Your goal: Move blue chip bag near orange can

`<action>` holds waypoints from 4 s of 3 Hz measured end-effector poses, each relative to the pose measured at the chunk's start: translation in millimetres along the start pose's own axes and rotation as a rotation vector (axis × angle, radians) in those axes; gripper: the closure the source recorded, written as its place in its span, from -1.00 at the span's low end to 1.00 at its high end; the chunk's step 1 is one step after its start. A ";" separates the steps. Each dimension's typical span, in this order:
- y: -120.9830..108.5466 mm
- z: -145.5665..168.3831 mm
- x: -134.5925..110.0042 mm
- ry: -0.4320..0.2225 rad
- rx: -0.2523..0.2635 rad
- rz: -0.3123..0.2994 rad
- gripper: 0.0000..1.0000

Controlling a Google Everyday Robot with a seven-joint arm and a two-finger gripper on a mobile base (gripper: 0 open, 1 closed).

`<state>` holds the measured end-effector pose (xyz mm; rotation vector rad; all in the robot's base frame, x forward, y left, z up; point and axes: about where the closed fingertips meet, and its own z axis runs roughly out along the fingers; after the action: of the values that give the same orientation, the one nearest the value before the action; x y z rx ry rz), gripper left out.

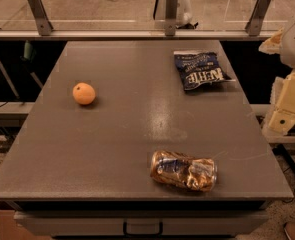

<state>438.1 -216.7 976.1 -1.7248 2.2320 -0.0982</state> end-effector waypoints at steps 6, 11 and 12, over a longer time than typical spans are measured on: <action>-187.4 179.6 -26.2 -0.283 0.038 0.178 -0.72; -207.1 163.1 -31.8 -0.365 0.071 0.211 1.00; -213.5 136.8 -44.6 -0.430 0.101 0.188 1.00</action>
Offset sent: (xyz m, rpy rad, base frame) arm 0.0972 0.0072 -0.0376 0.1064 -0.1024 0.0021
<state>686.4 -212.9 908.2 -1.3253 2.0141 0.1831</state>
